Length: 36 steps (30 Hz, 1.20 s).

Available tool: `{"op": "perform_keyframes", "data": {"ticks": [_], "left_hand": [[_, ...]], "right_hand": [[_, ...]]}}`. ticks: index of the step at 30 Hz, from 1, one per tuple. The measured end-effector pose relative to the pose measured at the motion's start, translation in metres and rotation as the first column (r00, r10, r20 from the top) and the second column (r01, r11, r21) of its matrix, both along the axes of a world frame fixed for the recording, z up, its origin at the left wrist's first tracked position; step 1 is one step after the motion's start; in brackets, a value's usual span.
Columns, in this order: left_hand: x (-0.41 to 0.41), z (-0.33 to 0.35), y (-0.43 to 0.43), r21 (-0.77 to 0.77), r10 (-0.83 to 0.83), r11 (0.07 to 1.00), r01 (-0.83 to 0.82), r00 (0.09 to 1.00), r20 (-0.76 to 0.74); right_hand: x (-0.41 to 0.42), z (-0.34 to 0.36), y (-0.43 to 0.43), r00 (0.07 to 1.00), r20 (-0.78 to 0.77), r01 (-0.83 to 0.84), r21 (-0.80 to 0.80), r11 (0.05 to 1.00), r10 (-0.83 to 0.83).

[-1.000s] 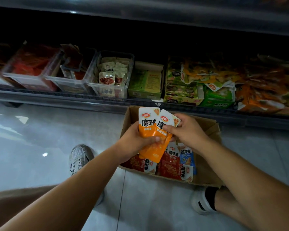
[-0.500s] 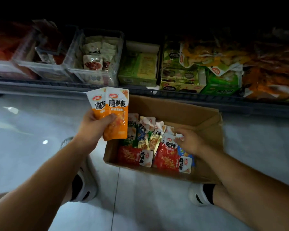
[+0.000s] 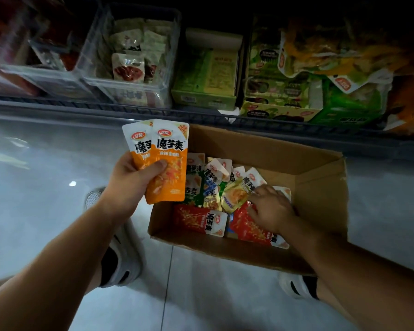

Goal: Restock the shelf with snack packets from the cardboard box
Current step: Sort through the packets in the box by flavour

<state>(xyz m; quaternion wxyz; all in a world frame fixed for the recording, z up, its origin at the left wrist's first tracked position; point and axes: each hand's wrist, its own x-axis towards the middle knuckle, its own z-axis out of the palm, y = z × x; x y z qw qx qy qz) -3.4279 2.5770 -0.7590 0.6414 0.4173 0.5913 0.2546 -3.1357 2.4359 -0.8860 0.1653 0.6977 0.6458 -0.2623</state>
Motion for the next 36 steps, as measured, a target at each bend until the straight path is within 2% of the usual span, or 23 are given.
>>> {"op": "perform_keyframes", "data": {"ticks": [2, 3, 5, 8, 12, 15, 18, 20, 24, 26, 28, 29, 31, 33, 36], "left_hand": [[-0.001, -0.001, 0.001, 0.018, -0.021, 1.0, 0.022, 1.0, -0.011], [-0.001, -0.002, 0.001, 0.02, -0.031, 0.999, 0.031, 0.999, -0.014], [-0.001, -0.003, 0.0, 0.018, -0.036, 0.999, 0.036, 0.999, -0.016], [-0.001, -0.003, -0.001, 0.03, -0.041, 0.999, 0.042, 0.999, -0.024], [0.0, -0.001, -0.001, 0.048, -0.063, 0.997, 0.065, 0.997, -0.039], [0.005, 0.0, 0.0, 0.065, -0.111, 0.991, 0.113, 0.993, -0.035], [0.006, 0.001, 0.002, 0.082, -0.148, 0.985, 0.151, 0.988, -0.04], [0.008, 0.002, 0.003, 0.081, -0.19, 0.978, 0.193, 0.981, -0.04], [0.009, 0.001, 0.003, 0.055, -0.241, 0.969, 0.241, 0.971, -0.01], [0.006, 0.0, 0.004, 0.031, -0.209, 0.978, 0.209, 0.978, 0.023], [0.003, -0.003, 0.005, -0.002, -0.156, 0.988, 0.157, 0.985, 0.068], [0.002, -0.004, 0.005, -0.018, -0.128, 0.991, 0.13, 0.988, 0.09], [0.0, -0.006, 0.004, -0.031, -0.088, 0.995, 0.092, 0.988, 0.127], [-0.002, -0.007, 0.004, -0.032, -0.077, 0.996, 0.082, 0.988, 0.137], [-0.002, -0.006, 0.006, -0.014, -0.104, 0.994, 0.107, 0.988, 0.116]], "right_hand": [[-0.002, -0.003, 0.006, 1.0, -0.024, 0.009, 0.146, 0.989, -0.006], [-0.004, -0.006, 0.011, 0.997, -0.075, -0.023, 0.166, 0.986, 0.036], [-0.01, -0.014, 0.017, 0.977, -0.15, -0.139, 0.088, 0.986, 0.151], [-0.005, -0.025, 0.01, 0.966, -0.108, -0.24, -0.052, 0.969, 0.233], [0.025, -0.021, -0.011, 0.977, -0.015, -0.212, -0.074, 0.974, 0.211], [0.023, -0.013, -0.007, 0.993, 0.058, -0.11, 0.041, 0.993, 0.107], [0.007, -0.018, 0.003, 0.996, -0.076, -0.038, 0.125, 0.991, 0.048], [-0.005, -0.025, 0.009, 0.984, -0.15, -0.085, 0.081, 0.993, 0.096], [-0.008, -0.032, 0.008, 0.978, -0.057, -0.202, 0.003, 0.979, 0.202], [-0.006, -0.025, 0.004, 0.982, -0.001, -0.19, 0.049, 0.98, 0.191], [-0.015, -0.016, 0.01, 0.994, 0.011, -0.106, 0.143, 0.984, 0.106], [-0.022, -0.016, 0.017, 0.996, -0.011, -0.086, 0.199, 0.976, 0.09], [-0.039, -0.021, 0.035, 0.983, -0.088, -0.131, 0.285, 0.95, 0.162], [-0.052, -0.028, 0.048, 0.956, -0.137, -0.23, 0.203, 0.952, 0.26], [-0.048, -0.033, 0.048, 0.953, -0.096, -0.288, 0.016, 0.958, 0.288]]}}
